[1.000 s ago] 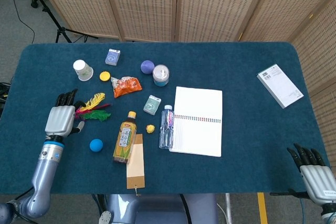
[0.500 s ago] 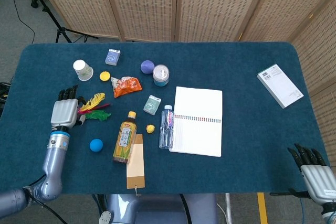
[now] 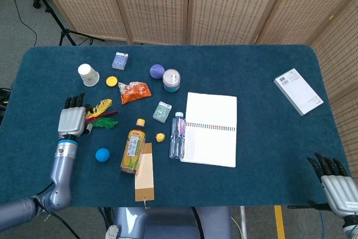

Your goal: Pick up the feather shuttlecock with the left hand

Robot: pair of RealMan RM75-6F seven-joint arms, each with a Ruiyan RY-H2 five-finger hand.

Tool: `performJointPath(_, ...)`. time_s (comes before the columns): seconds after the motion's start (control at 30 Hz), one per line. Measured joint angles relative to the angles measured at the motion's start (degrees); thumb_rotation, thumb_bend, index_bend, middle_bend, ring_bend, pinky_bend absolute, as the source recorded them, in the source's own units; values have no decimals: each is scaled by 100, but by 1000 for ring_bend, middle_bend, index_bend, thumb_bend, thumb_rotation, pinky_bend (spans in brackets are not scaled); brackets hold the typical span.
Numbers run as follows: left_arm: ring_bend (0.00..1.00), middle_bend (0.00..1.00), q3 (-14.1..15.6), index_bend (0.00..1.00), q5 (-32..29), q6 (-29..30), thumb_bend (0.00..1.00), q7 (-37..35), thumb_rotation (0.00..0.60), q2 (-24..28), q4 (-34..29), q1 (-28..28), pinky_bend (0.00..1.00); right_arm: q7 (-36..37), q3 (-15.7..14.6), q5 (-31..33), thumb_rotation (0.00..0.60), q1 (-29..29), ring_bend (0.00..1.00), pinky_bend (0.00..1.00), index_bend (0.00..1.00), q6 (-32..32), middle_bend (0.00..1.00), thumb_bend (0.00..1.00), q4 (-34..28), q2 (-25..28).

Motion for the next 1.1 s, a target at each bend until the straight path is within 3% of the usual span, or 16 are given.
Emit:
performJointPath(0.37,0,0,70,456,84,5,329,-91,600,-275,304,-95,0,56,18,24,600,5,0,0,0,6,0,0,29,12)
performJointPath(1.1,0,0,111,511,111,-34,331,-159,600,-297,556,-103,0,-44,11,68,600,12,0,0,0,-21,0,0,36,-32)
